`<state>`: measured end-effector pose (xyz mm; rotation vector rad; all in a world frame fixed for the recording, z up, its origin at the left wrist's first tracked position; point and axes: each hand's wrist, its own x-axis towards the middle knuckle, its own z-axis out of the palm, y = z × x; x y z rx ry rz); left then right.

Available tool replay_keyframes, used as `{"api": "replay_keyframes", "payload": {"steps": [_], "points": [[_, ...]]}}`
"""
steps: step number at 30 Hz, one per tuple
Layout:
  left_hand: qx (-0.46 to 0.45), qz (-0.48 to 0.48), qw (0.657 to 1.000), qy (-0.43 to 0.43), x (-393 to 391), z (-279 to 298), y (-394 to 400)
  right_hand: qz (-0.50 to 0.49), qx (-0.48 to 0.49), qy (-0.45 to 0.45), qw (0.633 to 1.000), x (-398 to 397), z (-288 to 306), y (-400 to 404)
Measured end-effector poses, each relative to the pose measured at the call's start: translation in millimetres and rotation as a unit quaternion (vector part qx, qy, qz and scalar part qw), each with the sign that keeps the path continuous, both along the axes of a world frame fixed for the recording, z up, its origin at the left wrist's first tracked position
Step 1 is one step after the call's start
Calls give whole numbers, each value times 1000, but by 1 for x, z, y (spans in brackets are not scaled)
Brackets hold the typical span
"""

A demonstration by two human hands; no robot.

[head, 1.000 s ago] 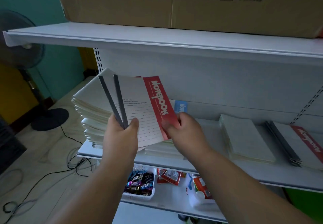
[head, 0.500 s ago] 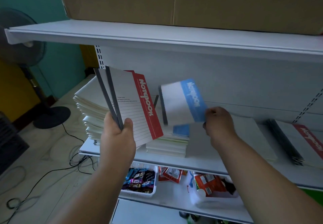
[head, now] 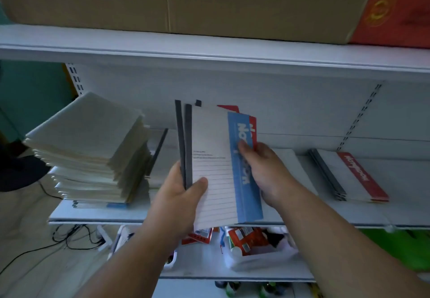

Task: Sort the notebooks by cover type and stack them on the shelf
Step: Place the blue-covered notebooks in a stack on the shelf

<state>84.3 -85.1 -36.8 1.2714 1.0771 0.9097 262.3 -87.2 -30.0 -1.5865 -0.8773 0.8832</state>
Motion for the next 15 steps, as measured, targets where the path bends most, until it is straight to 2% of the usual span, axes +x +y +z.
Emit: {"api": "replay_keyframes", "payload": {"steps": [3,7,10,15], "points": [[-35,-61,998,3,38,-2,-16,-37,44,31,998,39,2,-16],[-39,-97,994,40,98,-8,-23,-57,38,118,991,104,-5,-55],[-24,-93,991,92,170,-23,-37,-104,20,97,990,171,-21,-82],[16,-104,980,169,305,-52,-61,-145,-38,-27,988,297,-39,-106]]}}
